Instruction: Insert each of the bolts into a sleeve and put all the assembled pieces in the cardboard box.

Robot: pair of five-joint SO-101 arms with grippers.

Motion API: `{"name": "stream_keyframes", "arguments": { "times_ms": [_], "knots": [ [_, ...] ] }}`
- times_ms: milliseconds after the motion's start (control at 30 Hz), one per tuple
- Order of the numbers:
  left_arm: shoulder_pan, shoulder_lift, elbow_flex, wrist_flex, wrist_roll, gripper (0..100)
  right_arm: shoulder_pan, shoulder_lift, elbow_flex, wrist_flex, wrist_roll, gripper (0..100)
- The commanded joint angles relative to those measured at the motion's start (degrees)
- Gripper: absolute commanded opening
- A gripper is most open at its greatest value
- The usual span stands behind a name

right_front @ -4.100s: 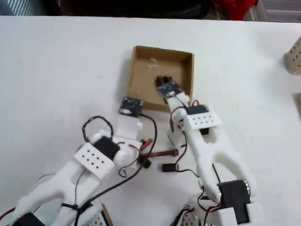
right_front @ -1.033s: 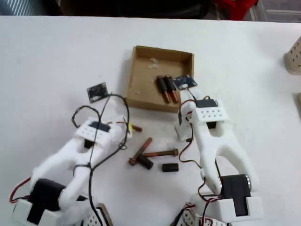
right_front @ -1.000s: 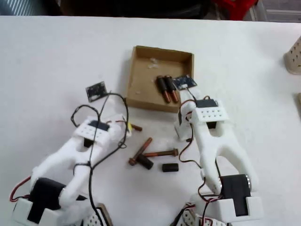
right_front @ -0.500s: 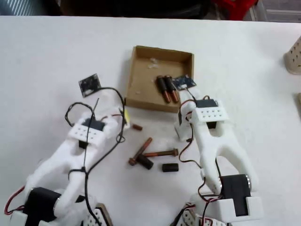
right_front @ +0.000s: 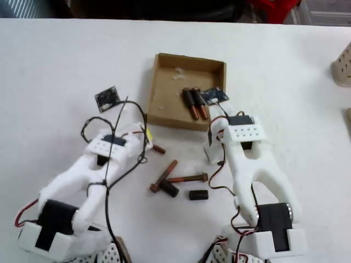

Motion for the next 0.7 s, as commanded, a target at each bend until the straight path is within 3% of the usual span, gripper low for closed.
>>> {"name": "stream_keyframes", "arguments": {
  "times_ms": [0, 267, 467, 667],
  "knots": [
    [1.7, 1.7, -3.1, 0.5, 1.8, 18, 0.0, -0.1, -2.4, 0.4, 0.8, 1.7],
    [3.6, 2.2, -2.7, 0.4, 1.7, 18, 0.0, -0.1, -2.4, 0.4, 0.8, 1.7],
    [3.6, 2.2, -3.0, 0.4, 1.5, 3, 0.0, -0.1, -2.4, 0.4, 0.8, 1.7],
    [2.2, 2.2, -3.0, 0.2, 1.5, 4, 0.0, -0.1, -2.4, 0.4, 0.8, 1.7]
  ]
}}
